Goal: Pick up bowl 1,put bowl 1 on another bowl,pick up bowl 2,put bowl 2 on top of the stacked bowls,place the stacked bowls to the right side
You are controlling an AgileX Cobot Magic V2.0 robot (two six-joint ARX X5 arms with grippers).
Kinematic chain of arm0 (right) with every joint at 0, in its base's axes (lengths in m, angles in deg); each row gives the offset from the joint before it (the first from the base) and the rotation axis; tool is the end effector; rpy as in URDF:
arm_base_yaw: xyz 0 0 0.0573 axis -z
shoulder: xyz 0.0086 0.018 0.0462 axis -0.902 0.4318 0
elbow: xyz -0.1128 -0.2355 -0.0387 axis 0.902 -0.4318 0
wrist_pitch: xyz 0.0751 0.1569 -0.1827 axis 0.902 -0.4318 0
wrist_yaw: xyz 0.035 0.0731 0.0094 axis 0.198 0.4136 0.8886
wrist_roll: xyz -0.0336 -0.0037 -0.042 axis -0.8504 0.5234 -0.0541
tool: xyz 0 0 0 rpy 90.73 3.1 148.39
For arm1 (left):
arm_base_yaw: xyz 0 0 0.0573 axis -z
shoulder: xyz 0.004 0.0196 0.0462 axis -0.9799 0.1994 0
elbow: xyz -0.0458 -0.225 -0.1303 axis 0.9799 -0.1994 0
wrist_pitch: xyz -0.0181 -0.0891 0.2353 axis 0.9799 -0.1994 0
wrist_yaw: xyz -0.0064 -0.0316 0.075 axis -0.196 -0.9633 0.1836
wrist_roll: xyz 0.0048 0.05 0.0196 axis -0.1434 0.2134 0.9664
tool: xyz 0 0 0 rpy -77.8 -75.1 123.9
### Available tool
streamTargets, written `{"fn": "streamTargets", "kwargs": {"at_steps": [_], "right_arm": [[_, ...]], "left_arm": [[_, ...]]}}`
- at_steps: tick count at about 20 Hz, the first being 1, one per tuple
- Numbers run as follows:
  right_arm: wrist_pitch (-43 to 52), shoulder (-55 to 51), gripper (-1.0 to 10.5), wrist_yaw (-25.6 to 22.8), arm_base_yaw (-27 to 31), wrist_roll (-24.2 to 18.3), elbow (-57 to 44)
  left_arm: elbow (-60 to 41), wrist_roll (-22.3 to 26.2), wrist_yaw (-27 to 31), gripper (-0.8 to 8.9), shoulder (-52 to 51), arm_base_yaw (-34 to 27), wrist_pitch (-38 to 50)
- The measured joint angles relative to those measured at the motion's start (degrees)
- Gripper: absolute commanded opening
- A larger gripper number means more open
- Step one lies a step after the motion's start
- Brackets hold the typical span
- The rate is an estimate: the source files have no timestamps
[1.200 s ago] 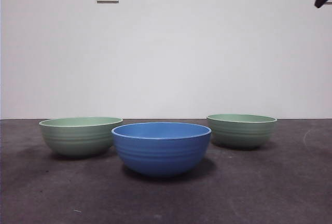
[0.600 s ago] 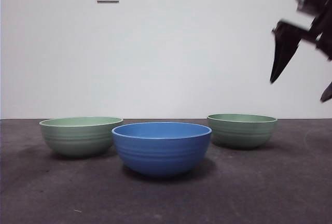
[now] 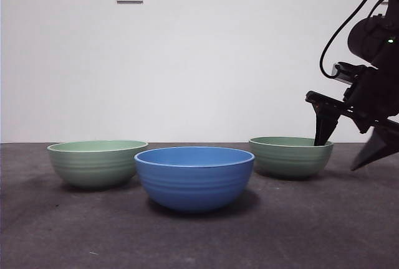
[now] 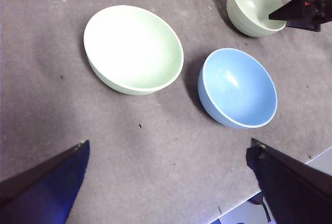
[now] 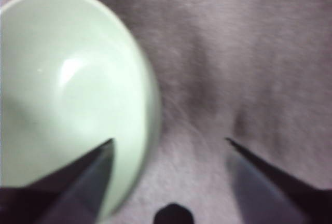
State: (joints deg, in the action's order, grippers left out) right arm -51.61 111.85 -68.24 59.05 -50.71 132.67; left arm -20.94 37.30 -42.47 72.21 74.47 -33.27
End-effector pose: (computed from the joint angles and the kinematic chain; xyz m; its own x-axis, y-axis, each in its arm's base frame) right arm 0.3570 0.0411 0.1701 0.4843 0.3052 -0.8200 -0.0323 0.9428 0.3318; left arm 0.1294 -0.0063 0.2926 0.6146 -0.4868 -0.6208 0.3493 0.8735 -0.3391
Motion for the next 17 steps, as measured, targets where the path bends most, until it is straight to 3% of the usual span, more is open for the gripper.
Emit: {"fn": "streamTargets", "kwargs": {"at_steps": [3,12,17], "right_arm": [[2.3,0.0,-0.1,0.0,-0.7,0.0,0.0],[2.4,-0.3,-0.1,-0.1,-1.0,0.0,0.0],[-2.3,-11.0,-0.1,2.4,-4.6,-0.4,0.1]], "left_arm": [[0.0,0.0,0.0,6.26,0.0,0.0,-0.2],[0.0,0.0,0.2,6.26,0.0,0.0,-0.3],[0.0,0.0,0.2,6.26,0.0,0.0,-0.2]]}}
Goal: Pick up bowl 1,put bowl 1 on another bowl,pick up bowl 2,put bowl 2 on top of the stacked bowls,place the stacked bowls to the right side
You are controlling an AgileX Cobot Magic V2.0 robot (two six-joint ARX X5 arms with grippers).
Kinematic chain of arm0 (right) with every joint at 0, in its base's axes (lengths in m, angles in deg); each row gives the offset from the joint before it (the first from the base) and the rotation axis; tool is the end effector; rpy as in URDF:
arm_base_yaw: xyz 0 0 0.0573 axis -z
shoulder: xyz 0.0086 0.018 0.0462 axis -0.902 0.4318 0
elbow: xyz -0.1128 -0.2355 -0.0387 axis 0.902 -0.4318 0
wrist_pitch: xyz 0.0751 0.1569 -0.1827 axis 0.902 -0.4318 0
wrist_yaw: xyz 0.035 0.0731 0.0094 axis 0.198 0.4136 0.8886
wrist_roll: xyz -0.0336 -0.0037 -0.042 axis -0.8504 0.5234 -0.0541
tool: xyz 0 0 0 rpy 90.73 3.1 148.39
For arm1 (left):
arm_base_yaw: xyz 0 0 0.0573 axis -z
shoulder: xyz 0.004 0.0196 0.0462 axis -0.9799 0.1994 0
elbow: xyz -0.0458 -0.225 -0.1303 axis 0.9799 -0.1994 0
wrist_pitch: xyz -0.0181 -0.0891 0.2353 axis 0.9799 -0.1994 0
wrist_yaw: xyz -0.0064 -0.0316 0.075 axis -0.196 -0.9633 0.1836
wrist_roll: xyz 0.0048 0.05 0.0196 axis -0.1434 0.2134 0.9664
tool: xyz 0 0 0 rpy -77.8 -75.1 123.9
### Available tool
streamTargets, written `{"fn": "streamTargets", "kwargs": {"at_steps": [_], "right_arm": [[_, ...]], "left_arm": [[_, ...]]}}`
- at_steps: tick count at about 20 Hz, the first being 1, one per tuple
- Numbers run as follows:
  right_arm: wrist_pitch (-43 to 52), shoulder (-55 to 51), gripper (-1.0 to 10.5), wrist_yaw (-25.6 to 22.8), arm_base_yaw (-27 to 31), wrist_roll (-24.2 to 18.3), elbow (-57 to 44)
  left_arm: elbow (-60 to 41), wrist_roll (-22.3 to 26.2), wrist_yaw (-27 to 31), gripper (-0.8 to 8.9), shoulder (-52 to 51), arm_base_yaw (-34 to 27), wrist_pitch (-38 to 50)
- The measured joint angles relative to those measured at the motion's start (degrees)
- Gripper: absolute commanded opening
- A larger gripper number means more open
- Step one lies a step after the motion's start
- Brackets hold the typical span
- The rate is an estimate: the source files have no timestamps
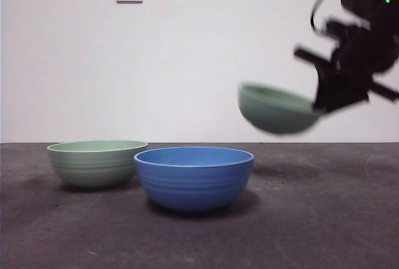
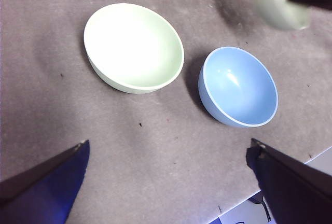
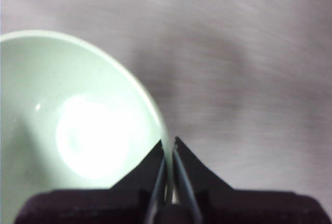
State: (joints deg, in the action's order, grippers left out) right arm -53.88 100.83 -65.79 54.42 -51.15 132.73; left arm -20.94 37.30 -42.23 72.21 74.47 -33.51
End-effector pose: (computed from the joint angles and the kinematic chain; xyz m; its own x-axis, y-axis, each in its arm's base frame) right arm 0.3308 0.0672 0.2318 0.5610 0.4031 -0.7230 -0.1888 0.9127 0.3623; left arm 0.1292 -0.0062 0.2923 0.6132 -0.4833 -0.6248 0.3453 0.8754 -0.3382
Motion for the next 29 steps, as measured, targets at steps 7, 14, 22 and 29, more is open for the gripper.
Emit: {"fn": "streamTargets", "kwargs": {"at_steps": [7,14,22,29], "right_arm": [[-8.0,-4.9,-0.1,-3.2,-15.4,-2.7,0.6],[-8.1,0.7,-0.1,-8.9,-23.4,-3.0,0.6],[-7.8,4.8,0.1,-10.3,-24.2,-3.3,0.6],[-8.0,4.9,2.6,-8.4,-26.8,-3.3,0.6]], "left_arm": [[0.0,0.0,0.0,6.25,0.0,0.0,0.0],[0.0,0.0,0.0,6.26,0.0,0.1,-0.7],[0.0,0.0,0.1,6.26,0.1,1.0,-0.8],[0.0,0.0,0.2,6.25,4.5,1.6,0.3]]}}
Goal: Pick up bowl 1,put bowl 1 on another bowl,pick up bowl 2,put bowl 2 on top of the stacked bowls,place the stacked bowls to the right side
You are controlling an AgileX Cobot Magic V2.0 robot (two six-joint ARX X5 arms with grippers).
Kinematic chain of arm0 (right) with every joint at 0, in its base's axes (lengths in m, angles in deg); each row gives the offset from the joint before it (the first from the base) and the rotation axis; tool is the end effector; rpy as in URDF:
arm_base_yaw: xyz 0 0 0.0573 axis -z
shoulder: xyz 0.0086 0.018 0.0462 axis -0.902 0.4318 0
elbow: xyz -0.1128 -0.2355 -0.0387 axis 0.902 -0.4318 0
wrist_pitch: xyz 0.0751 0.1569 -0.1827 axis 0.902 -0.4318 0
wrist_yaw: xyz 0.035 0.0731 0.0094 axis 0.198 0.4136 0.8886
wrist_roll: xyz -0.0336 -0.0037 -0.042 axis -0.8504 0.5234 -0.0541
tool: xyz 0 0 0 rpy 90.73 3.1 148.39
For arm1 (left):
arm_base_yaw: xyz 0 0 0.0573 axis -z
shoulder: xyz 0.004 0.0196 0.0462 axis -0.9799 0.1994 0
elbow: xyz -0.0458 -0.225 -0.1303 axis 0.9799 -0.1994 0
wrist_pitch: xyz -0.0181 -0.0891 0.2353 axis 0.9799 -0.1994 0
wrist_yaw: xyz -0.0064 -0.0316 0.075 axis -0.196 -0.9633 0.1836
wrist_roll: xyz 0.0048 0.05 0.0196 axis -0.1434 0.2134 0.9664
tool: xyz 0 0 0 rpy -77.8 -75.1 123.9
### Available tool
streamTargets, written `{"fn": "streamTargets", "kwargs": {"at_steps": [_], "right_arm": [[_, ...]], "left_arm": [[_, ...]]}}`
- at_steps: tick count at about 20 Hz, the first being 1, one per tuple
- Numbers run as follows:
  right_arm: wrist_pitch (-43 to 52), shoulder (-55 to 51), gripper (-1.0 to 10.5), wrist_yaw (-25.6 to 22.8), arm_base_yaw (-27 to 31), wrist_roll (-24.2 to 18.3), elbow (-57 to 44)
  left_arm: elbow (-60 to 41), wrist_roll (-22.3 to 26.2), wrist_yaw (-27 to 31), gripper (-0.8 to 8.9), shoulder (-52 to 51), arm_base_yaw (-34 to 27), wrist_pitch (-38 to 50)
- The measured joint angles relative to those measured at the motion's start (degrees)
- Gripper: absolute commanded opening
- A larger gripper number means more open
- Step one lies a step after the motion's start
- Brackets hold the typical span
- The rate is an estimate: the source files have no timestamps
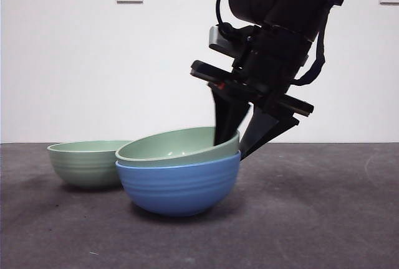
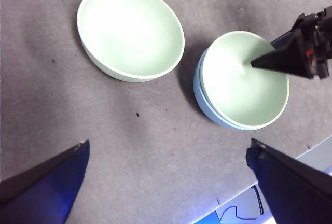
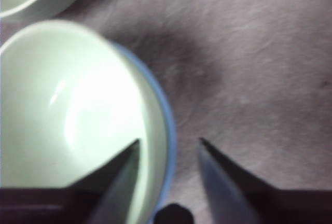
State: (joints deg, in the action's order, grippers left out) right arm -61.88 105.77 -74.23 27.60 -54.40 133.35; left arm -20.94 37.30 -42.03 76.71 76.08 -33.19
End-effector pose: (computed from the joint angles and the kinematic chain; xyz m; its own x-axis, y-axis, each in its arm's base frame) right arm 0.2680 0.2064 0.1992 0.2825 0.4067 -0.8688 -0.5305 0.8208 0.2118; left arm 0.1439 -0.0091 0.2835 0.5534 -0.4993 -0.6667 0.3421 0.8660 -0.3646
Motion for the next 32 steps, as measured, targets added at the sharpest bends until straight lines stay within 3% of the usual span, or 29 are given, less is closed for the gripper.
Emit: {"fn": "streamTargets", "kwargs": {"at_steps": [6,10,16,23,25,28,30,32], "right_arm": [[-0.6,-3.7,2.6,-0.2,-0.3,0.0,0.0],[-2.5,-15.3,2.6,-3.0,-0.2,0.0,0.2],[-9.9,-33.8,2.6,-3.5,0.0,0.0,0.2],[-18.0,-45.3,2.6,-3.5,0.0,0.1,0.2],[-19.6,-46.5,2.6,-3.5,0.0,0.4,0.2],[-20.9,-46.8,2.6,-3.5,0.0,0.6,0.2],[-21.1,-46.8,2.6,-3.5,0.0,0.7,0.2],[-21.1,-46.9,2.6,-3.5,0.0,0.7,0.2]], "left_arm": [[0.0,0.0,2.1,6.26,4.6,1.4,2.9],[0.0,-0.7,5.8,6.26,9.6,2.6,8.2],[0.1,-5.7,11.9,6.25,22.3,6.2,23.1],[3.1,-9.2,21.1,6.12,37.0,10.3,31.5],[5.3,-9.6,22.4,4.55,40.1,10.8,31.9],[6.6,-10.0,22.4,3.90,43.3,11.0,32.4],[6.6,-10.0,22.4,1.36,44.5,11.0,32.0],[6.6,-10.0,22.3,0.13,44.6,11.0,32.3]]}}
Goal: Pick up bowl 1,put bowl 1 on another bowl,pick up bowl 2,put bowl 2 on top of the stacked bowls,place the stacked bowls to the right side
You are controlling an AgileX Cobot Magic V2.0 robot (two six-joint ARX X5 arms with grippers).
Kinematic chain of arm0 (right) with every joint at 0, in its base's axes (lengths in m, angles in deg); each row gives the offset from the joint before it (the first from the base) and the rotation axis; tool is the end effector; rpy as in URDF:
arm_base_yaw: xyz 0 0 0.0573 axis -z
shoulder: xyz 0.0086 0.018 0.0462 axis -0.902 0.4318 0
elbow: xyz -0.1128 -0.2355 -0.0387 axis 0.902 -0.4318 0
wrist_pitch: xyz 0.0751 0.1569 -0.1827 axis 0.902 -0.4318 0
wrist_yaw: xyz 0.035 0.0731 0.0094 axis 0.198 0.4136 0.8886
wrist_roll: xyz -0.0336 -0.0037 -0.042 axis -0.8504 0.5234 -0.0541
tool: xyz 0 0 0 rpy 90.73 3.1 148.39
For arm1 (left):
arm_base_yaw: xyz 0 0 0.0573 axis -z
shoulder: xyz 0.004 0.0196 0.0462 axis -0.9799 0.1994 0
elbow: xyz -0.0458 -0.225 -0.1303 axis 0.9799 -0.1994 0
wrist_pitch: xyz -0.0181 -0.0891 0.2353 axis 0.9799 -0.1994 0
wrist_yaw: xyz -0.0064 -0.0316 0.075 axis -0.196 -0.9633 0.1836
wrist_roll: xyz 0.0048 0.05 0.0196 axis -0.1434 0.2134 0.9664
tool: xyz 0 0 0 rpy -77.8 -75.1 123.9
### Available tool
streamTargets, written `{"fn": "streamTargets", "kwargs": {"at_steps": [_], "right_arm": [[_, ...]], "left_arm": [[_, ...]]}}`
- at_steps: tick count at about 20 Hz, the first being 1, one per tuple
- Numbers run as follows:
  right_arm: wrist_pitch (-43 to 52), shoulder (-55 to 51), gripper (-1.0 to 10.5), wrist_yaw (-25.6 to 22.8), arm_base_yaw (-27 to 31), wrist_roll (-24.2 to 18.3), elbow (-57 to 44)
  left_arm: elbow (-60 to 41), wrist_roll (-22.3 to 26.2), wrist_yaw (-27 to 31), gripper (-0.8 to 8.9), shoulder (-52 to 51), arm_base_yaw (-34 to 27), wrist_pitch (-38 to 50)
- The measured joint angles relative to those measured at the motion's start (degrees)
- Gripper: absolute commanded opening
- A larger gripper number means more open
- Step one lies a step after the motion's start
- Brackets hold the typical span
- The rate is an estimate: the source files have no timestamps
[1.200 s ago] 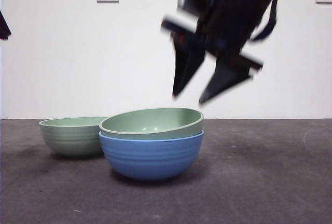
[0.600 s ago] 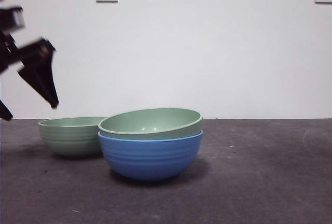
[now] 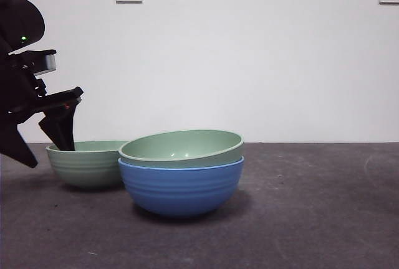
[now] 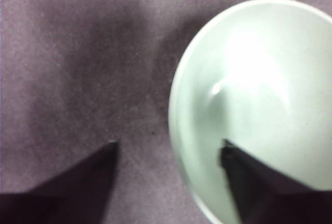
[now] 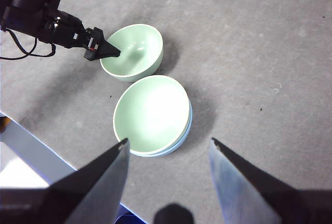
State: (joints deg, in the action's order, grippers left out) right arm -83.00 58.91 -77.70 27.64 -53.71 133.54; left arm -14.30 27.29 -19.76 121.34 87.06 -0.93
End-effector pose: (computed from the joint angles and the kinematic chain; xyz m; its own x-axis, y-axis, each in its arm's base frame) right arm 0.1205 0.0937 0.3702 0.5901 0.5613 -0.5803 -0.5686 0.7992 0.1948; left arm 0.3057 -0.0508 0.1818 0.5056 -0.2380 -0.8293 0.1434 0.9710 -0.1912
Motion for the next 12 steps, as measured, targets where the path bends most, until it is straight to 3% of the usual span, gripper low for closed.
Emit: {"fn": "streamTargets", "kwargs": {"at_steps": [12], "right_arm": [[-3.0,0.0,2.5,0.0,0.0,0.0,0.0]], "left_arm": [[1.3,-2.6,-1.4,-0.07,-0.9,0.2,-1.4]]}}
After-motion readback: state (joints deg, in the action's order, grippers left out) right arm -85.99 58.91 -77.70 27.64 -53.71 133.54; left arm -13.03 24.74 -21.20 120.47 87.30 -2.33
